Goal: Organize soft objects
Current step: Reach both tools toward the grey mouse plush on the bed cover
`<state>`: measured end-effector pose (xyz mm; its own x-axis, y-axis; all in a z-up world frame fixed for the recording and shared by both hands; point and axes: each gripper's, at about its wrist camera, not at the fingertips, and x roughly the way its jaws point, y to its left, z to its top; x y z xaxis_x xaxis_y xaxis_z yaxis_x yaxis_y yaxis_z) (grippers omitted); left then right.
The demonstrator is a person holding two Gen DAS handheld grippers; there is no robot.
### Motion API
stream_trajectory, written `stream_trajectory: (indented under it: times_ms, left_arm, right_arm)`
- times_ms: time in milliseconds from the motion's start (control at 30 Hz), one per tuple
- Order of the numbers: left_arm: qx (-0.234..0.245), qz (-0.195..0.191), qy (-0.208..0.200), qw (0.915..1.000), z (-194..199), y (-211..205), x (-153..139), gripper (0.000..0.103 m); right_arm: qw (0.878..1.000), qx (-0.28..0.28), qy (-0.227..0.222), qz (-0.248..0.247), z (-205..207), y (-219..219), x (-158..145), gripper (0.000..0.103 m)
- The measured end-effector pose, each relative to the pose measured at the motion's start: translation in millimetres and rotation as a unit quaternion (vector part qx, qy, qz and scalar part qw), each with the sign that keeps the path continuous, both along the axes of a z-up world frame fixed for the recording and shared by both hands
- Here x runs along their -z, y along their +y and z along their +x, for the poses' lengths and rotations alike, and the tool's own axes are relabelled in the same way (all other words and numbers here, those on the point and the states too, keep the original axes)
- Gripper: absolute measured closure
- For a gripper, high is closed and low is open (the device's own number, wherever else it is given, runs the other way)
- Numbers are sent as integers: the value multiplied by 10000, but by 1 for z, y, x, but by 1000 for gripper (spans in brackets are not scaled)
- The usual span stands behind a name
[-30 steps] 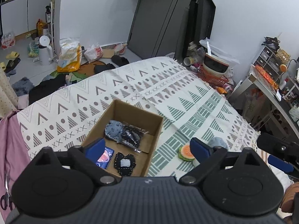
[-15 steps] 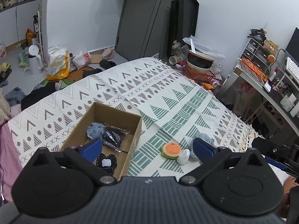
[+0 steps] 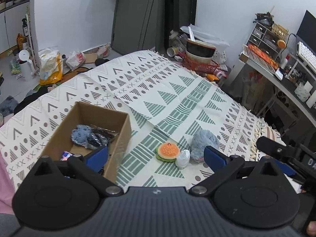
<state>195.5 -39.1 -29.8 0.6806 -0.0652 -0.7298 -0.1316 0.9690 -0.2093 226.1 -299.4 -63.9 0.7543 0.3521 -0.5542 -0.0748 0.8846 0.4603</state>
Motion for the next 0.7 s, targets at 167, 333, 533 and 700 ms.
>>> stream_trajectory:
  times_ms: [167,333,533,700]
  left_arm:
    - [52,174,40,9998,15,-13,13,1]
    - [99,162,204,9996,35,-26,27,1]
    - [53,254,365,9990,59,-42,46,1]
    - [62,261,514,9983,78,-51,61,1]
  right_arm:
    - [9999,96,105,37,10,-7,12,0]
    - [9998,103,74,133,17,-14,23,0]
    - [9985,254,254,415,35,-31,41,0]
    - [9966,448,355,593,51,-41,55,0]
